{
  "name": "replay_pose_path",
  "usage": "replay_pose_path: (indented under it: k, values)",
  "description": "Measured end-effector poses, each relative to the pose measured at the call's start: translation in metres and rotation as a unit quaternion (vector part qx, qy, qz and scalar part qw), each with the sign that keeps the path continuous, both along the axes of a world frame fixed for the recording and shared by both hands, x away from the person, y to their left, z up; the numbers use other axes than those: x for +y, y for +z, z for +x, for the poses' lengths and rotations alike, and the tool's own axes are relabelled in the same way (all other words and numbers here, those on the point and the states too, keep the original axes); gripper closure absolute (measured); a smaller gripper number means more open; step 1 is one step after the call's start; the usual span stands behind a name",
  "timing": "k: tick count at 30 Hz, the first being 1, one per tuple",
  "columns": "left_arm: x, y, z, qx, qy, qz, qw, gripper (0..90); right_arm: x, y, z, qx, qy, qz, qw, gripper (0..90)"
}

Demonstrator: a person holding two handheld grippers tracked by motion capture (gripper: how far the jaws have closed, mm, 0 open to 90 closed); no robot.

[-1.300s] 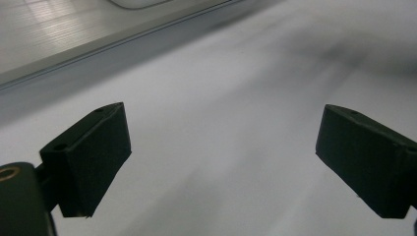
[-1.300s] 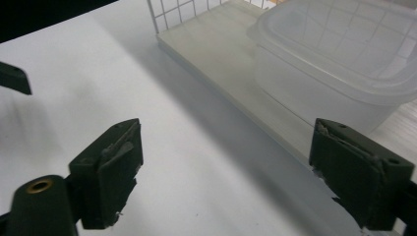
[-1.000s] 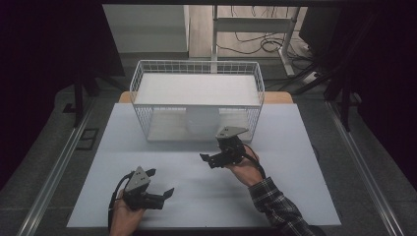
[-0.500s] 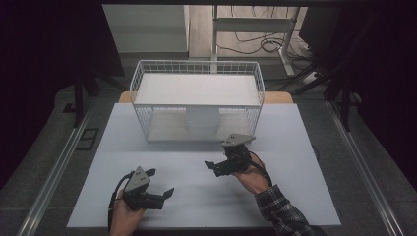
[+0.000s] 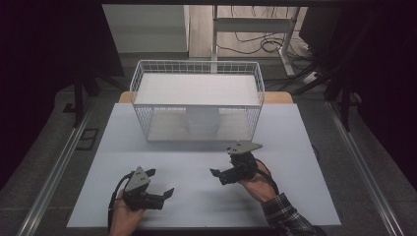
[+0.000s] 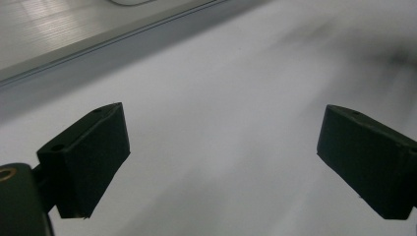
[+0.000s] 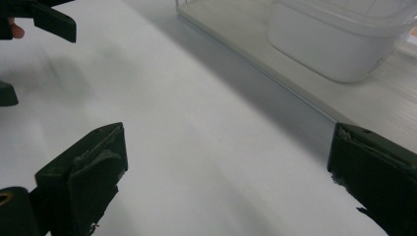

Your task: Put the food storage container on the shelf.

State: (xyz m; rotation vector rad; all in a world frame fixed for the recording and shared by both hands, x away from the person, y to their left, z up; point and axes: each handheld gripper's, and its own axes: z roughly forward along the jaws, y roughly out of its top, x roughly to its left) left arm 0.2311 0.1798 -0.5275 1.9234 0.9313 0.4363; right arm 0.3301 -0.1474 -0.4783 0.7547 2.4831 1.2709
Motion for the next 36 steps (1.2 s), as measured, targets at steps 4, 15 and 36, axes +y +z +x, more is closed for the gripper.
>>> replay_pose_path:
  k: [4, 15, 36]
  values:
    - [0.000, 0.000, 0.000, 0.000, 0.000, 0.000, 1.0000, 5.4, -0.006, 0.000, -0.005, 0.000, -0.004, -0.001, 1.0000, 0.6]
    - [0.000, 0.001, 0.000, 0.005, 0.001, 0.001, 1.0000, 5.2, -0.023, 0.000, -0.019, -0.007, -0.012, -0.007, 0.9999, 0.5]
    - [0.013, 0.010, -0.011, 0.011, 0.022, 0.017, 0.9996, 5.4, -0.065, -0.002, -0.046, -0.017, -0.042, -0.016, 0.9988, 0.5]
